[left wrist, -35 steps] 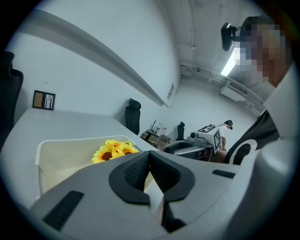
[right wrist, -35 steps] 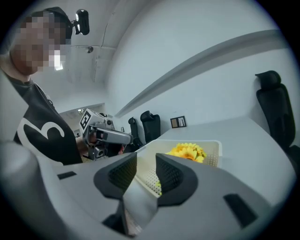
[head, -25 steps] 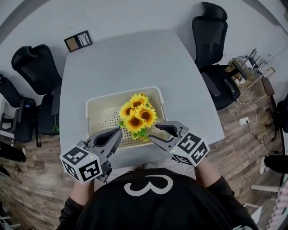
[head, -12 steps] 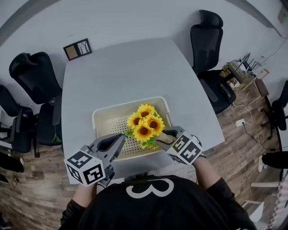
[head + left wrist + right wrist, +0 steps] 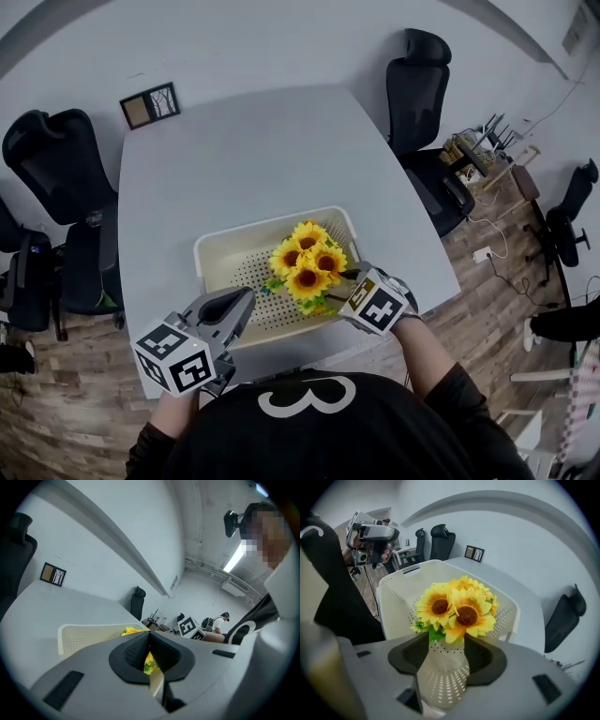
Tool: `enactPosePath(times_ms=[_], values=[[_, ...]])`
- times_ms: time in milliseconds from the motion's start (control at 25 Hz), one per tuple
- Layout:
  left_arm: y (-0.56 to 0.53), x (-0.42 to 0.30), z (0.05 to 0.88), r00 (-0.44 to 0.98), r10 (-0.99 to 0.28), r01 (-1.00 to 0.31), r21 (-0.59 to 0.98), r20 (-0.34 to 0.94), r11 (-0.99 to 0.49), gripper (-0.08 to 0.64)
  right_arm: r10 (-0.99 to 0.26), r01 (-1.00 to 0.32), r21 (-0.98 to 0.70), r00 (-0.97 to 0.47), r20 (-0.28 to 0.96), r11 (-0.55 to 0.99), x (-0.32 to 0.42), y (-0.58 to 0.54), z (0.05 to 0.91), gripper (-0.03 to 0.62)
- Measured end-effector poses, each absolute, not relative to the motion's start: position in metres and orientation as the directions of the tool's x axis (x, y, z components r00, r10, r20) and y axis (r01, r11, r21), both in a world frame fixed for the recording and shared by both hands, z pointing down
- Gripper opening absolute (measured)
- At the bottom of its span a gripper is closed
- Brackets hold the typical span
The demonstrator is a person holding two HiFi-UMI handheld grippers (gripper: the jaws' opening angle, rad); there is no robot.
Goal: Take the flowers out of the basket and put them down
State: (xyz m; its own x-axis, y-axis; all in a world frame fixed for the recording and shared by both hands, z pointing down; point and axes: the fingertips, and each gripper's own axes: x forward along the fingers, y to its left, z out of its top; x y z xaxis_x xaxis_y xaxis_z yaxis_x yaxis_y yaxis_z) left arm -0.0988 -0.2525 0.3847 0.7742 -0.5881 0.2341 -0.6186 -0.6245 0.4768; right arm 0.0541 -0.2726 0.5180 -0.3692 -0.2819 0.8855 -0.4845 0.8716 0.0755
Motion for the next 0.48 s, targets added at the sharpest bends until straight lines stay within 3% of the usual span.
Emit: enactPosePath(times_ms=[480], values=[[-0.254, -0.138, 0.389, 0.752, -0.616, -0.638, 0.490, 0.233, -0.593, 0.009, -0.278, -0.447, 0.125, -0.296, 0.914, 0.886, 0.027, -0.293, 0.526, 0.250]])
